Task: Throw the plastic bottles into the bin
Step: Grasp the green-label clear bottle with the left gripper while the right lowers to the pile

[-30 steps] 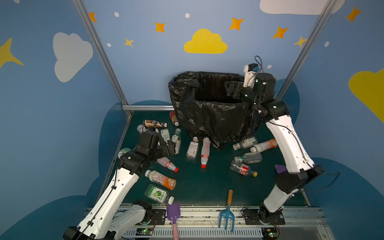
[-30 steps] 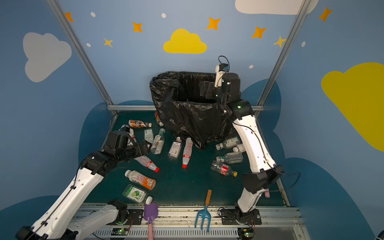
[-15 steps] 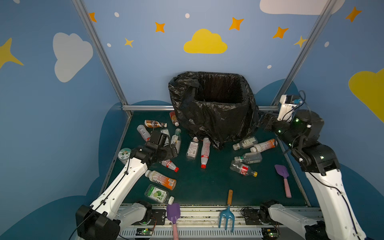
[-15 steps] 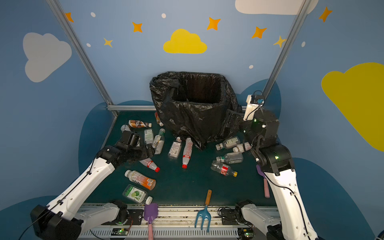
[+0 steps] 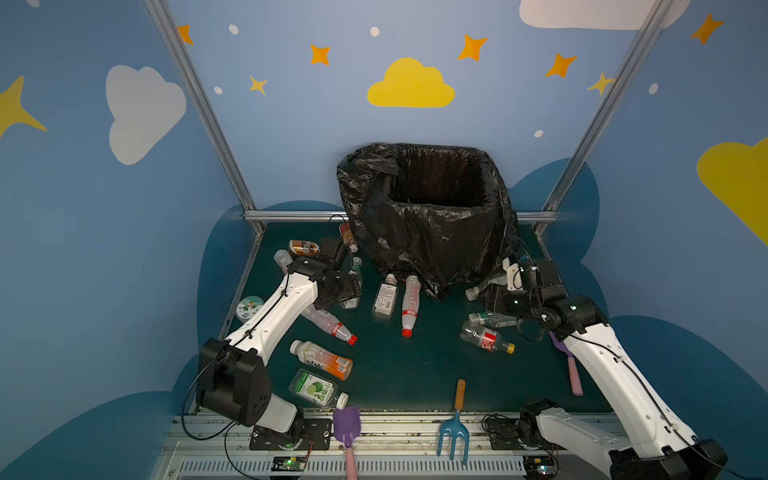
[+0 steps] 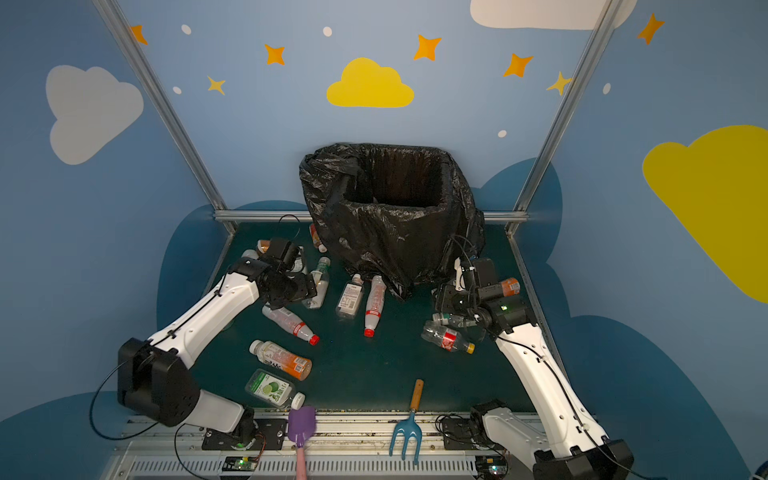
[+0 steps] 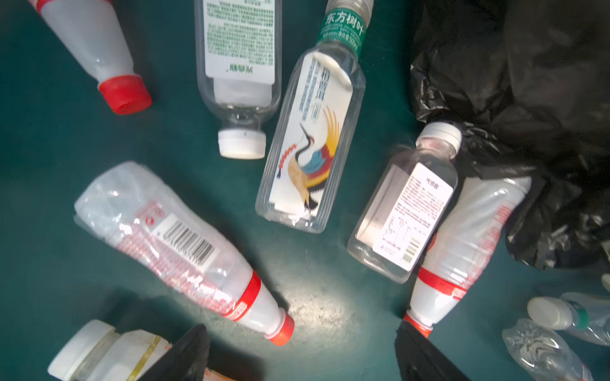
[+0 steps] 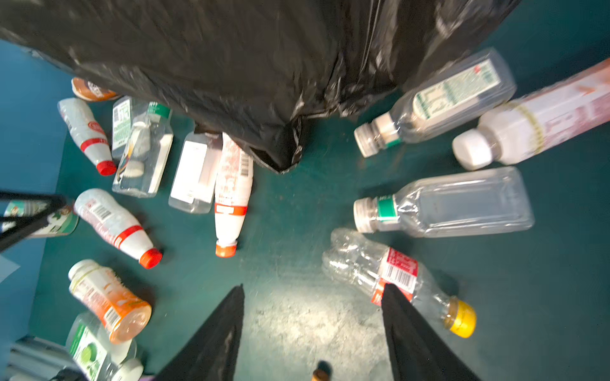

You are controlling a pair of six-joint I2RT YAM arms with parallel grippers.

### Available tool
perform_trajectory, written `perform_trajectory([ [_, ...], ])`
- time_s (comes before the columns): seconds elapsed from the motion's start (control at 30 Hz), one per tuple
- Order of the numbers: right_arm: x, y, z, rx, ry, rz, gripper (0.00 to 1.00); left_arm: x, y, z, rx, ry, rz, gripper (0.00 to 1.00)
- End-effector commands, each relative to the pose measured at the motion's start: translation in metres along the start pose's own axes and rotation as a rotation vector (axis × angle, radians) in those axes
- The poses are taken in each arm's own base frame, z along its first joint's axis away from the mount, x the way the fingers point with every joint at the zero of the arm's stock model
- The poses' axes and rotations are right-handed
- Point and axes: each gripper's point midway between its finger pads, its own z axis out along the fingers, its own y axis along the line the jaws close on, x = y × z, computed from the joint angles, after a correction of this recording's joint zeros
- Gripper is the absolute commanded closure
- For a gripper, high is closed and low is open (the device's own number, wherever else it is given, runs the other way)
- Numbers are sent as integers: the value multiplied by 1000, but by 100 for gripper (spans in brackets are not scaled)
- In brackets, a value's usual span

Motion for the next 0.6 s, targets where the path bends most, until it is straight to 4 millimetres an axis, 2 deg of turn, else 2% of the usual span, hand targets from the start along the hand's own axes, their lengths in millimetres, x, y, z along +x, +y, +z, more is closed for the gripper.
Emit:
perform_trajectory([
  [0.0,9,8,4,-48,47,13,36,-6,3,13,-31,84,64,11],
  [0.3,6,10,8,-52,50,-10,33,-38,-6,67,-73,145,110,11],
  [0.57,-4,12,17,-49,52,-46,31,-54,-7,93,-92,184,110,13],
])
